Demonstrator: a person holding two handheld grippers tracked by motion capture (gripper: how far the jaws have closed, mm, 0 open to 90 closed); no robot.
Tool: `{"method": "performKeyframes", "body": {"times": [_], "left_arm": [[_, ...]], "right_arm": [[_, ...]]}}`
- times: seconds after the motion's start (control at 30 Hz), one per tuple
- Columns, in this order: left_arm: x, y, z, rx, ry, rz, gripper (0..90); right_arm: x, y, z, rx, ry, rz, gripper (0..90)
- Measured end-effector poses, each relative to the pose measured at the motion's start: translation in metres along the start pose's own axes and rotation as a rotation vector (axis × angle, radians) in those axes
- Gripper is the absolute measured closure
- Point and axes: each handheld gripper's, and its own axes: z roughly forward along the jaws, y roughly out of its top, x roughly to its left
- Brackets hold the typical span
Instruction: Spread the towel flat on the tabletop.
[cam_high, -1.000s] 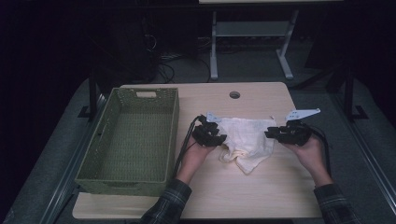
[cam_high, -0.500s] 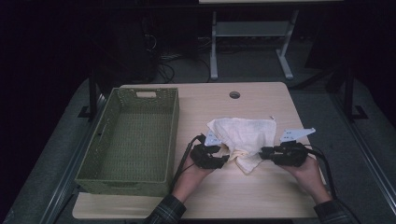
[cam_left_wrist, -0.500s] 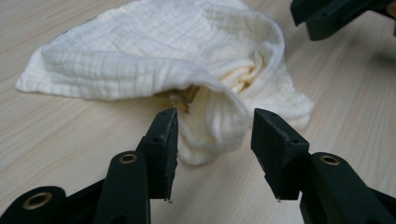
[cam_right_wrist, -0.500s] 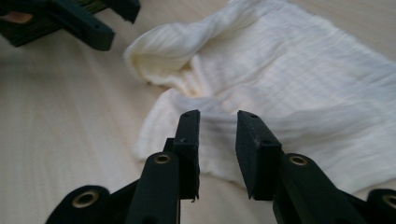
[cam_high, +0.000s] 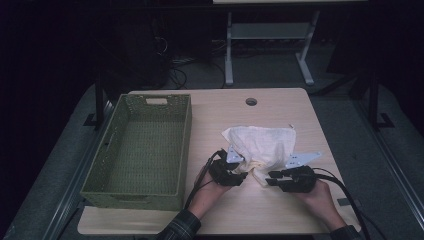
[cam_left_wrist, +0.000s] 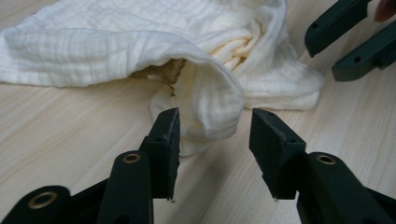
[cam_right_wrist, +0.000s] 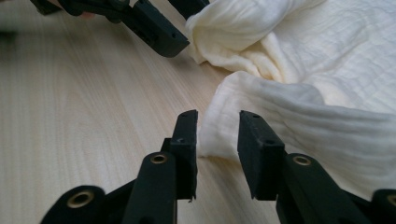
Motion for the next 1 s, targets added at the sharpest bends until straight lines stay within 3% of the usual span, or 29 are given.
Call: {"method": "performKeyframes", "body": {"times": [0.17, 0.2, 0.23, 0.3, 0.47, 0.73, 0.9, 1.0], "left_arm": [[0.002, 0.0, 0.003, -0.001, 0.007, 0.004, 61.0], [0.004, 0.0, 0.004, 0.004, 0.009, 0.002, 63.0], [0.004, 0.0, 0.004, 0.004, 0.009, 0.002, 64.9], [0.006, 0.001, 0.004, 0.003, 0.004, -0.001, 70.7], [0.008, 0.004, 0.001, -0.003, -0.018, -0.004, 81.7], [0.009, 0.01, -0.019, -0.077, -0.033, -0.029, 83.5], [0.011, 0.01, -0.026, -0.09, -0.023, -0.052, 83.5], [0.015, 0.01, -0.031, -0.094, -0.003, -0.075, 83.5]], "right_arm": [[0.003, 0.002, 0.01, 0.019, 0.005, -0.029, 65.8], [0.007, 0.002, 0.016, 0.052, -0.02, -0.051, 67.0], [0.007, 0.002, 0.016, 0.052, -0.02, -0.051, 67.0], [0.008, 0.001, 0.022, 0.086, -0.035, -0.064, 72.7], [0.003, 0.0, 0.02, 0.087, -0.037, -0.059, 84.5], [-0.013, -0.002, -0.012, 0.004, -0.072, -0.021, 85.3], [-0.022, -0.007, -0.031, -0.032, -0.105, 0.0, 85.3], [-0.033, -0.015, -0.052, -0.061, -0.142, 0.032, 85.5]]}}
